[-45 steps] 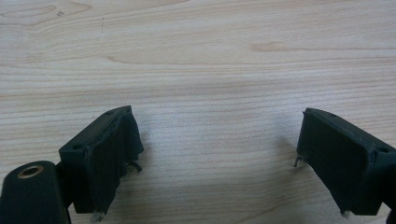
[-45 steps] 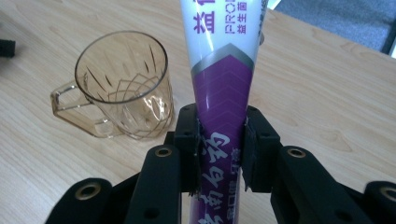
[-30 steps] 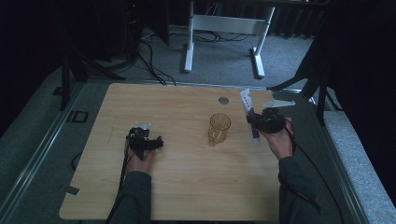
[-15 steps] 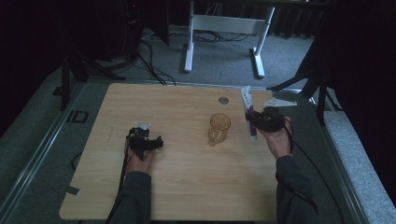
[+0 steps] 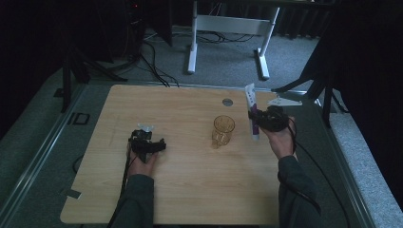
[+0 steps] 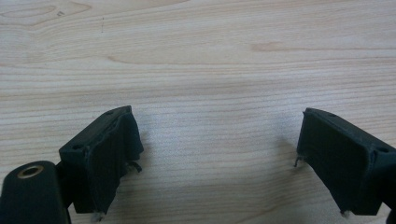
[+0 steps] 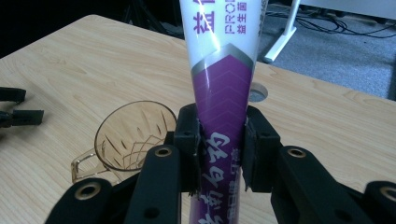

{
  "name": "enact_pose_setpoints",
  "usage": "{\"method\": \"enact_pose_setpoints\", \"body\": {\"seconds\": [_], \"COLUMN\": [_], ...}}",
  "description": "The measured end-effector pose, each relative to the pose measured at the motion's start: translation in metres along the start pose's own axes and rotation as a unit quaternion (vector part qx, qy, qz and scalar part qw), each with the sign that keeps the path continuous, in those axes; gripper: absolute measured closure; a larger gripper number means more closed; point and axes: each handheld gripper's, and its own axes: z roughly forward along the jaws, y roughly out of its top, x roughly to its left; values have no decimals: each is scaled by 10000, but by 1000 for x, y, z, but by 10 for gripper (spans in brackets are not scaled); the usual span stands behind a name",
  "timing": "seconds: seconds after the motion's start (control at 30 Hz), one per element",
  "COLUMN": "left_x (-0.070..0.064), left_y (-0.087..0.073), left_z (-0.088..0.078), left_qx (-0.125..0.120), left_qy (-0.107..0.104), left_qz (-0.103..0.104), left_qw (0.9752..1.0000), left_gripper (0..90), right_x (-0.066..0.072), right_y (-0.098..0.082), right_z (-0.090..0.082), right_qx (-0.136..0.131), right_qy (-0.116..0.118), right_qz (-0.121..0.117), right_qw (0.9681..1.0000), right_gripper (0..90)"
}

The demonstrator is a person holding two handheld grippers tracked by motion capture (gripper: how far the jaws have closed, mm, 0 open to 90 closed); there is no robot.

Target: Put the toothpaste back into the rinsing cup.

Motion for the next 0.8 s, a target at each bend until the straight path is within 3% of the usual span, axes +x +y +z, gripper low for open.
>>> {"method": "enact_pose_setpoints", "body": {"seconds": [0.8], "left_x": [0], "left_y": [0], "left_z": [0], "left_qx": [5], "left_qy": [-2], "left_qz": [-2], "left_qw": [10000], "left_gripper": [114], "right_x": [7], "right_y": [12], "right_z": [7], "right_qx": [-201], "right_qy": [-8], "right_qz": [-5], "right_qw": [9998], "right_gripper": [710]}}
